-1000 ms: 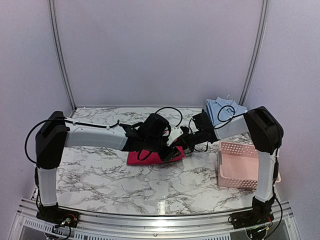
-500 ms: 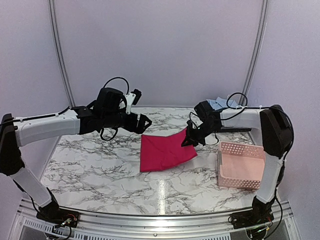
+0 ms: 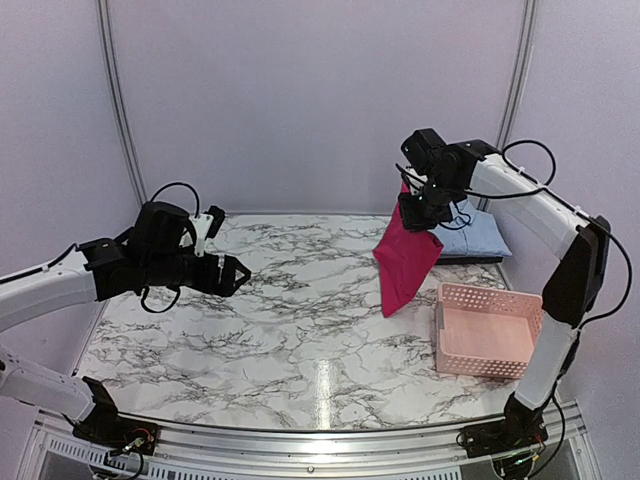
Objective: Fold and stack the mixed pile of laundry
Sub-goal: Turn over the square-folded T-shirt at the center of the board.
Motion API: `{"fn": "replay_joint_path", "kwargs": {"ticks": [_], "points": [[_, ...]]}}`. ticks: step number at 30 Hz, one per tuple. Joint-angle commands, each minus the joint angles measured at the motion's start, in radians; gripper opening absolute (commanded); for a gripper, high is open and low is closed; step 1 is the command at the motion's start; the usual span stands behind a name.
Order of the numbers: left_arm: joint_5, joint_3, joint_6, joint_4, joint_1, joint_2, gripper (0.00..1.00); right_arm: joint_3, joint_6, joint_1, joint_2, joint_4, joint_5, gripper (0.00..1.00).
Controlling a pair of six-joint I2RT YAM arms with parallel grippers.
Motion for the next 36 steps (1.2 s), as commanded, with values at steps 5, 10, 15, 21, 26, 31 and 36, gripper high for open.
{"fn": "replay_joint_path", "kwargs": {"ticks": [5,10,15,21,26,31,36], "points": [[-0.062,-0.075,-0.025,-0.135,0.036,-0.182,0.99,0.320,-0.045,0.247,0.331,-0.223,0.253,0.00],[-0.091,-0.079,-0.062,-0.189,0.044,-0.246,0.99,0.572,-0.004,0.364,0.594,-0.230,0.110,0.00],[-0.096,-0.101,-0.130,-0.216,0.088,-0.294,0.99,0.497,0.111,0.450,0.636,-0.004,-0.165,0.13],[0.011,-0.116,-0.207,-0.215,0.184,-0.265,0.99,0.427,0.102,0.484,0.541,0.315,-0.431,0.61],[0.079,-0.111,-0.229,-0.180,0.223,-0.216,0.99,0.380,-0.029,0.463,0.410,0.383,-0.545,0.80],[0.153,-0.127,-0.239,-0.080,0.225,-0.172,0.99,0.098,-0.051,0.373,0.201,0.480,-0.619,0.78],[0.276,-0.120,-0.228,0.044,0.209,-0.066,0.99,-0.242,-0.037,0.219,0.070,0.554,-0.557,0.69]]}}
